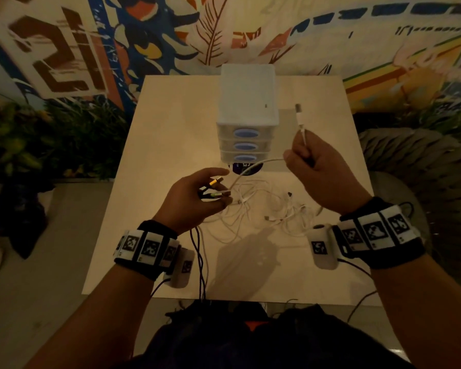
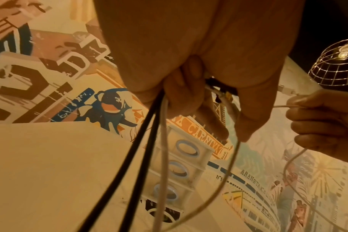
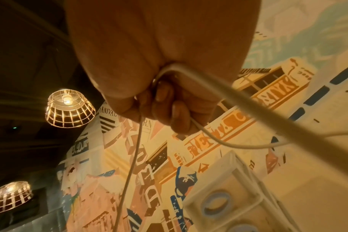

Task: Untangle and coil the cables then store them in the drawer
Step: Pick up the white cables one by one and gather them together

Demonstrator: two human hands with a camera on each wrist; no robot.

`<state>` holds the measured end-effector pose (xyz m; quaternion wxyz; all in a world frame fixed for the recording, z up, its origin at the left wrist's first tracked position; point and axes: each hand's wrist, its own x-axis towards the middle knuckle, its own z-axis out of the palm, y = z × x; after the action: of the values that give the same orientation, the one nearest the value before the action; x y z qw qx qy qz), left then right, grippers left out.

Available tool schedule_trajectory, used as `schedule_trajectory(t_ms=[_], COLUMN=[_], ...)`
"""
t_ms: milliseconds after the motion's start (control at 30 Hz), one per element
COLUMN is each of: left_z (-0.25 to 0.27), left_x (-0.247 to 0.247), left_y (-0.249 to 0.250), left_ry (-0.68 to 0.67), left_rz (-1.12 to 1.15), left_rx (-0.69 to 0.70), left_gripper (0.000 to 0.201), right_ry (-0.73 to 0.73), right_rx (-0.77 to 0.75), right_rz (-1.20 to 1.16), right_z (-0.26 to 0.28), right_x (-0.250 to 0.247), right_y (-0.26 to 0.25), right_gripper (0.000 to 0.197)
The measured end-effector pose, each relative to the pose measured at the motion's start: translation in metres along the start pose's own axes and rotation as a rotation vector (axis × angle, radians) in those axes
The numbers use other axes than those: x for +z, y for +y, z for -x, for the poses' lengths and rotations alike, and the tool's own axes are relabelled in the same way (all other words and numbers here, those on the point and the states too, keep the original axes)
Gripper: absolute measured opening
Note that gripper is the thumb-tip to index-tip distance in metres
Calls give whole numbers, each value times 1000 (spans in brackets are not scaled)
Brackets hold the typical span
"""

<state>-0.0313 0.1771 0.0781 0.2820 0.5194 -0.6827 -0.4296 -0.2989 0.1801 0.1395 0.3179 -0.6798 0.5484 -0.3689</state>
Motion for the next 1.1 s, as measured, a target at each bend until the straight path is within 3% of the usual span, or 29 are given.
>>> schedule_trajectory(t_ms=[133,200,300,400,467,567,733,800,933,1100], left_z=[0,-2,-3,-4,-8,-17,-23,-25,-29,-28], left_x=[-8,-8,-8,1,13,25,15,7,3,5], left_y=[-6,-7,-4,6,6,-6,-21,-21,-13,0], left_ry=[-20,16,-1,-228,-301,-242,-98,-19,70,104], left_rz=[108,162,147,193,46,-337,-280,-166,-41,61], left_rx=[-26,-43,-57,-93,-93,-59,-149,-147,-130,-76], left_gripper=[36,19,14,38,47,25,27,22,13,23], right_ry=[121,137,135,143,160,241,381,344,109,-150], right_rx=[-5,12,-3,-62,-85,-78,-14,66,232,293], right_rz=[32,-22,-41,-11,-49,-139,-45,31,84,-14], right_z=[3,5,5,2,0,-4,-5,-1,11,20], right_x=[-16,-20,-21,-15,-11,-11,-18,-17,1,44], right_y=[9,10,5,-7,-15,-18,12,29,54,68], right_gripper=[39,39,38,31,29,28,24,28,41,44])
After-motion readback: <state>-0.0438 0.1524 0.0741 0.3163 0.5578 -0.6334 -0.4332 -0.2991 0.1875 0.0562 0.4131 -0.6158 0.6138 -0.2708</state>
